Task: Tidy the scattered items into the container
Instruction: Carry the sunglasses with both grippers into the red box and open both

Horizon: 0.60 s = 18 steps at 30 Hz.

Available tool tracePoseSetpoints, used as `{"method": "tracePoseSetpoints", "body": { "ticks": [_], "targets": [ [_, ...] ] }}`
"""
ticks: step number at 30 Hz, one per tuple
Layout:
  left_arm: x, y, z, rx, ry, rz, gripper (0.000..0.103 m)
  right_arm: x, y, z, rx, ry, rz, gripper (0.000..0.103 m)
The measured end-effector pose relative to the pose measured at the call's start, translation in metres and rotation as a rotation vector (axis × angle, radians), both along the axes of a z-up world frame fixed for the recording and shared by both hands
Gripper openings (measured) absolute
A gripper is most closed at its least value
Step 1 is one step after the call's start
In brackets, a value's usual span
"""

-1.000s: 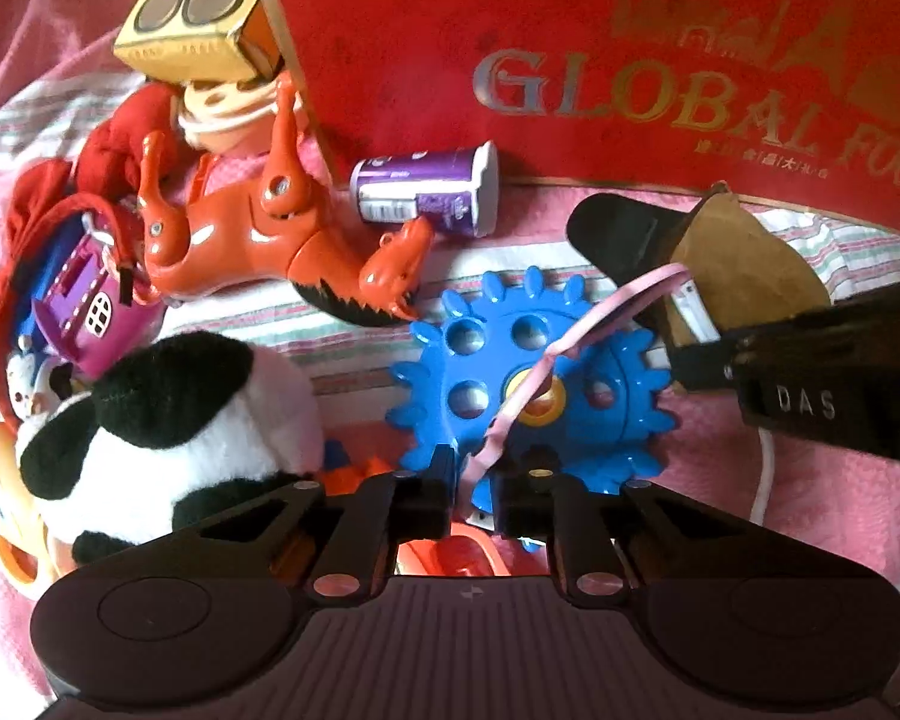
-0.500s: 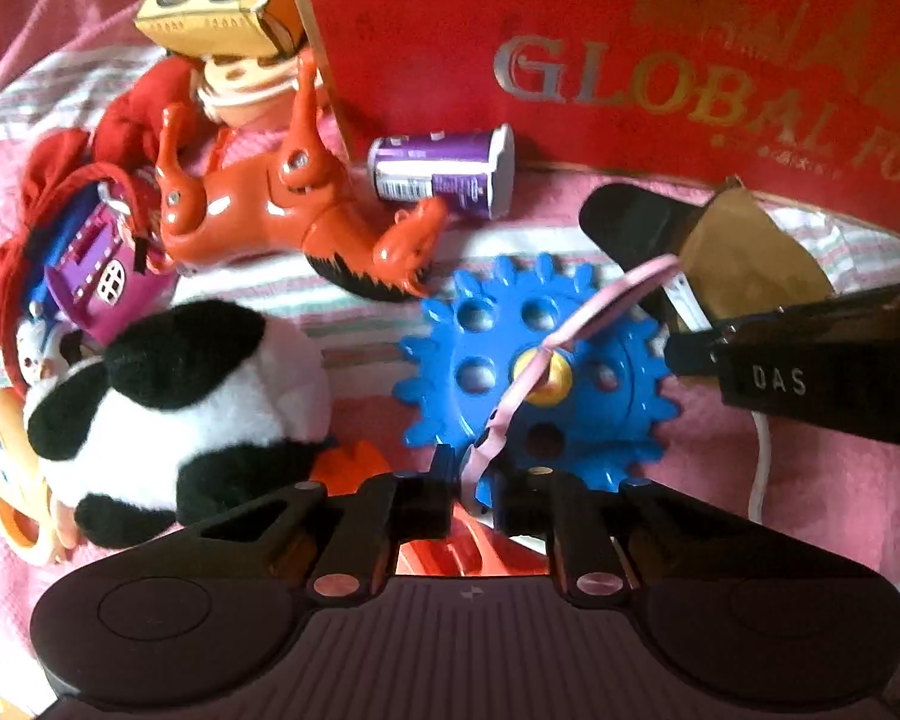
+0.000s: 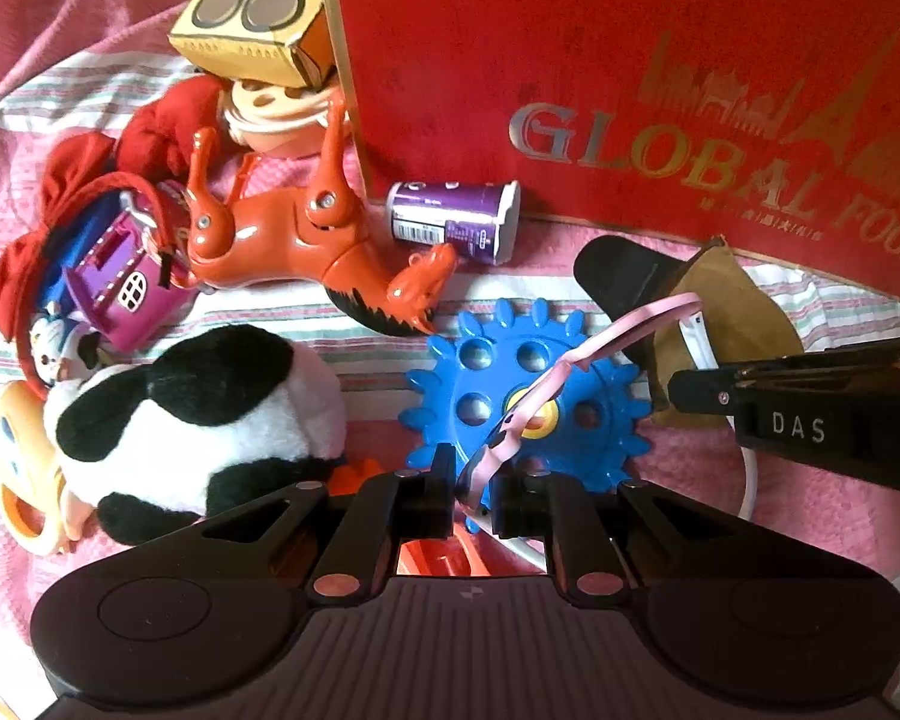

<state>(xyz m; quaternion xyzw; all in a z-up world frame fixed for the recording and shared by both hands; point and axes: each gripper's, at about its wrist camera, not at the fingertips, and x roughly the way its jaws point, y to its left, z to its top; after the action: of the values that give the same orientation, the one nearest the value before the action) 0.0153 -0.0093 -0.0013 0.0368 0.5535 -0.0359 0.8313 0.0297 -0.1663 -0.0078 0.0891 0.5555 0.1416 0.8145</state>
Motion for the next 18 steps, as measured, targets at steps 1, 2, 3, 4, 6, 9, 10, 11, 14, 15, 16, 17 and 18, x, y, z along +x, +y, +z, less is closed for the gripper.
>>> {"method": "tracePoseSetpoints", "body": {
  "ticks": [1,2,3,4,6,9,10,11,14,15,16,17,18],
  "targets": [
    [-0.001,0.000,0.002,0.002,-0.004,0.000,0.006,-0.001,0.000,0.001,-0.003,-0.003,0.000,0.008],
    [-0.003,-0.001,0.004,0.004,-0.009,0.000,0.006,-0.002,0.000,0.002,-0.005,-0.007,0.001,0.008],
    [-0.004,-0.001,0.006,0.003,-0.014,0.001,0.006,-0.003,0.000,0.004,-0.007,-0.012,0.001,0.008],
    [-0.006,-0.002,0.008,0.001,-0.020,0.001,0.006,-0.004,-0.001,0.006,-0.008,-0.017,0.002,0.008],
    [-0.010,-0.004,0.014,-0.001,-0.037,-0.003,0.006,-0.006,-0.001,0.010,-0.010,-0.026,0.000,0.008],
    [-0.015,-0.006,0.022,-0.003,-0.059,-0.011,0.006,-0.010,-0.003,0.016,-0.016,-0.037,-0.008,0.008],
    [-0.016,-0.007,0.024,-0.003,-0.064,-0.014,0.005,-0.012,-0.004,0.019,-0.018,-0.042,-0.009,0.008],
    [-0.017,-0.007,0.027,-0.005,-0.070,-0.016,0.005,-0.014,-0.004,0.022,-0.020,-0.050,-0.008,0.008],
    [-0.020,-0.009,0.036,-0.022,-0.089,-0.024,0.005,-0.019,-0.006,0.034,-0.028,-0.084,-0.007,0.008],
    [-0.020,-0.010,0.039,-0.027,-0.098,-0.029,0.005,-0.020,-0.008,0.038,-0.030,-0.096,-0.009,0.008],
    [-0.021,-0.012,0.043,-0.030,-0.110,-0.036,0.005,-0.022,-0.010,0.043,-0.032,-0.111,-0.012,0.008],
    [-0.022,-0.014,0.046,-0.033,-0.121,-0.043,0.005,-0.023,-0.012,0.047,-0.035,-0.122,-0.014,0.008],
    [-0.022,-0.016,0.050,-0.037,-0.132,-0.050,0.005,-0.024,-0.014,0.052,-0.039,-0.134,-0.018,0.008]
  ]
}}
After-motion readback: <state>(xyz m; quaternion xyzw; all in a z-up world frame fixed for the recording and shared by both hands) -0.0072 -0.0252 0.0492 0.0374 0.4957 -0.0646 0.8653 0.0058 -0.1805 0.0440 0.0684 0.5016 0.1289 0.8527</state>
